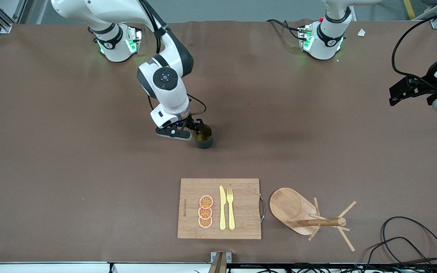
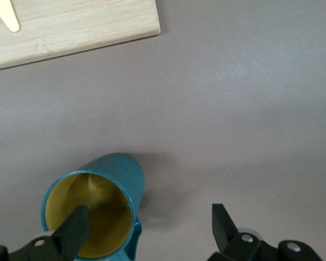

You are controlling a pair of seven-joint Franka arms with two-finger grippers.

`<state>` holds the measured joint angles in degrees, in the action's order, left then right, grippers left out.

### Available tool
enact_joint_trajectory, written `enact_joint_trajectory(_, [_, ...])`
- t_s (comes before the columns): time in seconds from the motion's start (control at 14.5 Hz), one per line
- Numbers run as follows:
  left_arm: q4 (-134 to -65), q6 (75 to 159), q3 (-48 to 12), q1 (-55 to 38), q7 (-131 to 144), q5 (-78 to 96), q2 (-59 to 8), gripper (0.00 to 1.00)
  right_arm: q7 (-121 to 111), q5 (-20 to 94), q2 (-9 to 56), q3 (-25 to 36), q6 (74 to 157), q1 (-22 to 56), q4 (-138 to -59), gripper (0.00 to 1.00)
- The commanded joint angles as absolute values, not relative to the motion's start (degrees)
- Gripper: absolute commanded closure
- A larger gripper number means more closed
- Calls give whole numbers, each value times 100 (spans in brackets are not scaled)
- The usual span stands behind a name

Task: Transfer cup from left to right arm and place
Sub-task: 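Close the right gripper on the teal mug's rim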

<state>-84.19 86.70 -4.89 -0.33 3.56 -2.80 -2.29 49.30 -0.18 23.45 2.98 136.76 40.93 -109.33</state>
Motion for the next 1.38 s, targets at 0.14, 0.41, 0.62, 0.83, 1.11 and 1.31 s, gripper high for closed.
enact_joint_trajectory(0.14, [-8789,8745,-501,35,255,-88,132,0,5133,-141,2628,369,13860,4245,-10793,8])
enact_joint_trajectory(0.41, [-8736,8701,-545,44,351,-62,79,0,5290,-141,2803,369,13860,4307,-10653,18])
enact_joint_trajectory(0.62, [-8719,8745,-571,9,369,-70,62,0,5300,-167,2874,369,13869,4324,-10635,32])
enact_joint_trajectory(0.83, [-8710,8763,-571,-26,369,-79,53,0,5309,-167,2918,369,13956,4342,-10635,49])
enact_joint_trajectory(1.11, [-8701,8789,-571,-9,352,-70,44,0,5361,-167,2953,360,14027,4351,-10635,75])
enact_joint_trajectory(1.31, [-8701,8789,-571,0,352,-70,9,0,5388,-167,2962,360,14080,4394,-10626,94])
